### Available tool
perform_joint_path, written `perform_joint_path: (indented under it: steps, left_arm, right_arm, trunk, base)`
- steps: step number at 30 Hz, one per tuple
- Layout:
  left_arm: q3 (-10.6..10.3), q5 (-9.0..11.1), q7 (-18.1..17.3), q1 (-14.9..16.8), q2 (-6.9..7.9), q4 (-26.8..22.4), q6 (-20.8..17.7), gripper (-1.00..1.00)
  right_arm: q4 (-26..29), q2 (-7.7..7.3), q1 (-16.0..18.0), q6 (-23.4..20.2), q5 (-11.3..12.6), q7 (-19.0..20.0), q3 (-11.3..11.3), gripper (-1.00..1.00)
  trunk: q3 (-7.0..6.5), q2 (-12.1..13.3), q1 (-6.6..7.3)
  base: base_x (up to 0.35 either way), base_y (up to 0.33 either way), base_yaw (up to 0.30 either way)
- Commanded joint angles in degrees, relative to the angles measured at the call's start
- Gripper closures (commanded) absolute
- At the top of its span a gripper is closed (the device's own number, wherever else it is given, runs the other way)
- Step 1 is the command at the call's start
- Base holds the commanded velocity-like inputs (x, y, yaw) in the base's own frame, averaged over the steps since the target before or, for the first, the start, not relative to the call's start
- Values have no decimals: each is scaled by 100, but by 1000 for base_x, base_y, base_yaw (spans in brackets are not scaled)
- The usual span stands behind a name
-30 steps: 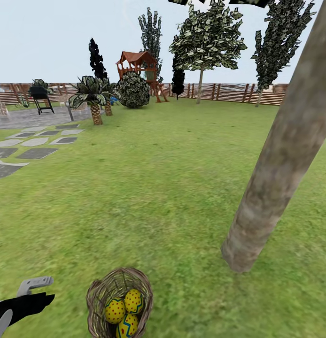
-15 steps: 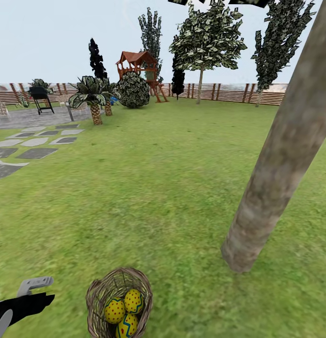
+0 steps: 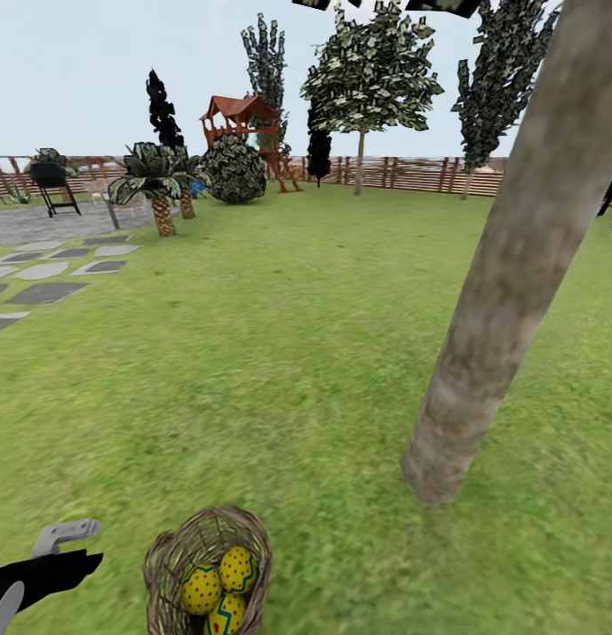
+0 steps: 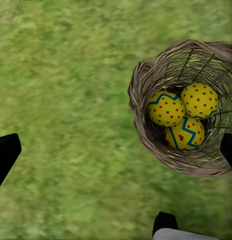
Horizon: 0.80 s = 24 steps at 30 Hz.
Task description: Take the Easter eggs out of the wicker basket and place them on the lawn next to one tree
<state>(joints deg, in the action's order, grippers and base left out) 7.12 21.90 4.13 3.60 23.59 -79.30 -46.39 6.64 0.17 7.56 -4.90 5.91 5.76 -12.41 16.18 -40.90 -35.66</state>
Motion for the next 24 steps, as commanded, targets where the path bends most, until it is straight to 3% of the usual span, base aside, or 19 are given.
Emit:
perform_joint_path:
  steps: [1,15,21,24]
  left_arm:
    - [0,60,43,4,0,-7,-27,-100]
    - [-8,52,47,9,-3,66,-20,-100]
    - [-67,51,45,10,-3,332,-18,-100]
    - [-128,51,44,15,-3,476,-14,-100]
  right_arm:
    - [16,1,0,-33,59,13,-6,-100]
    - [422,110,0,-35,59,13,6,-100]
    - [756,338,28,-47,7,-32,38,-100]
    - [815,493,84,-52,-11,-278,105,-100]
  trunk:
    - [8,-6,-1]
    - [8,-6,-1]
    - [8,-6,-1]
    - [8,-6,-1]
  base:
    - [0,-37,-40]
    - [1,-84,-8]
    - [36,-127,0]
    - [12,-46,0]
